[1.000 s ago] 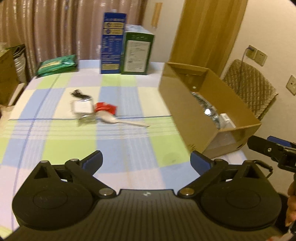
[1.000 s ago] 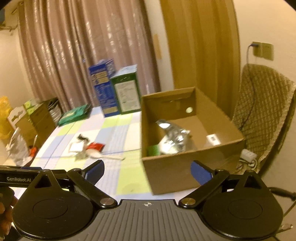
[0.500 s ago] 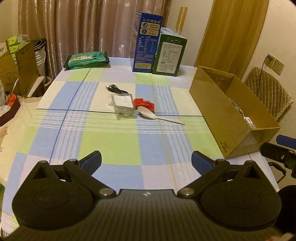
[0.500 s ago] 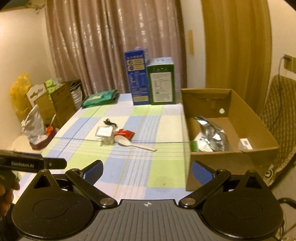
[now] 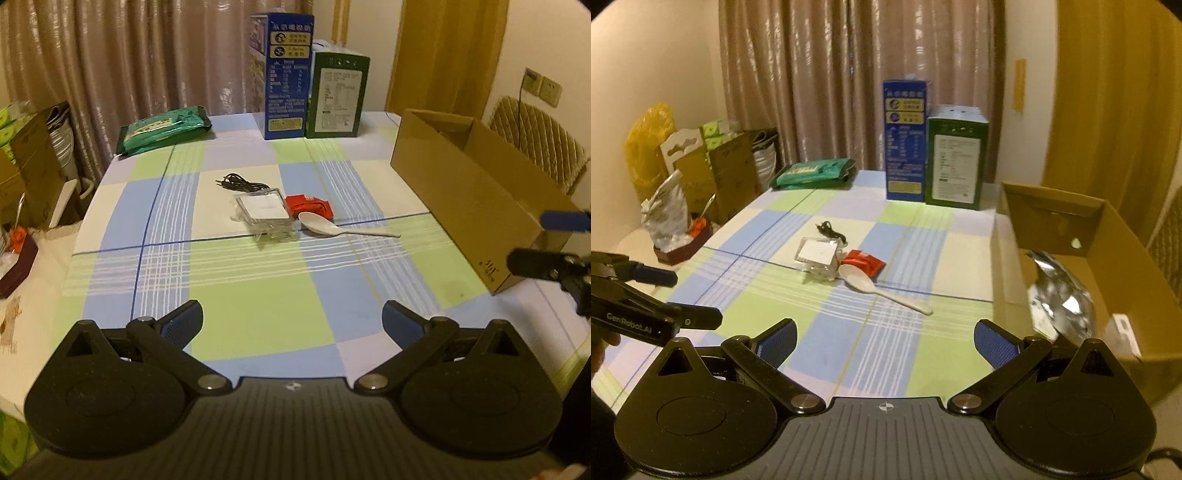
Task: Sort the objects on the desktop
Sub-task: 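Withdraw both open tools back over the table, then move left tool to the clear plastic case while right tool approaches the white spoon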
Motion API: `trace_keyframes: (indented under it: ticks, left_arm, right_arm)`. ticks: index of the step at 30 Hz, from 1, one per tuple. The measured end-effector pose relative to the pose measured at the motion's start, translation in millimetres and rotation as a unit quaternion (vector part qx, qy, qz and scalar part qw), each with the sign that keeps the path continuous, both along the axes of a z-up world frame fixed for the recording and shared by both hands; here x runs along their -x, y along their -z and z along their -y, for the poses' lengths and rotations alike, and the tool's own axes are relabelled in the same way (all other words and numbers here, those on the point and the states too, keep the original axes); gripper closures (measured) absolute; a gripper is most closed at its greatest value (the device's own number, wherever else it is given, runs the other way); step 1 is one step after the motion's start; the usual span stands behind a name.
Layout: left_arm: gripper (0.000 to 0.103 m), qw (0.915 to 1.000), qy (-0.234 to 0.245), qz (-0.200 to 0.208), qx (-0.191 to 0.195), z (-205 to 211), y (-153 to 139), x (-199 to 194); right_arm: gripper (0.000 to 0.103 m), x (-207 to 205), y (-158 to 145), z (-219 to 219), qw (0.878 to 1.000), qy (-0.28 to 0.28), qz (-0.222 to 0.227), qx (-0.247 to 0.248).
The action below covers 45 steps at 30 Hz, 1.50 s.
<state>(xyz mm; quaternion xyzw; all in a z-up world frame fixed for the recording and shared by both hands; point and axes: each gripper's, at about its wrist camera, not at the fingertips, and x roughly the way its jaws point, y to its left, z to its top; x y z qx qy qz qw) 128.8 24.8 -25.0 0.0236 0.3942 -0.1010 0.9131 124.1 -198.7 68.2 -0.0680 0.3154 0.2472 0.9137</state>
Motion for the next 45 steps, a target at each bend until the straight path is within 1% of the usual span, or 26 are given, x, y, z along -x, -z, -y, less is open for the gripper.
trace_keyframes:
  ticks: [5, 8, 11, 13, 15, 17, 20, 28, 35, 39, 41, 43, 45]
  left_arm:
    - [0.002, 0.9988, 0.048, -0.009, -0.008, -10, 10, -26]
    - [0.002, 0.9966, 0.075, -0.012, -0.032, -12, 20, -45]
    - [0.002, 0.9935, 0.101, -0.012, -0.051, -13, 32, -67]
    - [0.003, 0.9908, 0.12, -0.009, -0.062, -13, 40, -81]
    - [0.007, 0.9866, 0.144, -0.002, -0.077, -12, 46, -94]
    - [0.007, 0.9814, 0.168, 0.013, -0.092, -9, 50, -106]
    - [0.007, 0.9773, 0.193, 0.019, -0.085, -9, 56, -127]
    - [0.007, 0.9605, 0.254, 0.026, -0.112, -10, 77, -176]
    - [0.007, 0.9459, 0.295, 0.031, -0.131, -3, 96, -203]
    - [0.007, 0.9396, 0.316, 0.019, -0.129, 2, 104, -215]
    - [0.007, 0.9381, 0.322, 0.013, -0.127, 3, 107, -220]
    - [0.01, 0.9382, 0.325, 0.005, -0.119, 3, 110, -224]
    - [0.013, 0.9385, 0.326, 0.001, -0.114, 2, 112, -225]
  right_arm:
    - [0.004, -31, 17, -20, 0.999, -0.037, -0.004, 0.027]
    - [0.004, -53, 26, -32, 0.997, -0.061, -0.006, 0.042]
    - [0.011, -73, 35, -45, 0.994, -0.092, -0.011, 0.05]
    - [0.017, -84, 41, -53, 0.992, -0.112, -0.012, 0.06]
    - [0.023, -95, 49, -64, 0.989, -0.128, -0.011, 0.071]
    - [0.026, -106, 58, -72, 0.986, -0.143, -0.014, 0.08]
    - [0.029, -125, 70, -82, 0.983, -0.157, -0.019, 0.095]
    - [0.032, -166, 96, -95, 0.973, -0.185, -0.043, 0.129]
    - [0.033, -189, 117, -105, 0.964, -0.212, -0.065, 0.146]
    - [0.036, -198, 124, -112, 0.958, -0.23, -0.07, 0.154]
    - [0.037, -205, 125, -112, 0.959, -0.232, -0.074, 0.146]
    - [0.04, -212, 126, -112, 0.961, -0.226, -0.084, 0.133]
    - [0.041, -216, 125, -111, 0.963, -0.224, -0.084, 0.122]
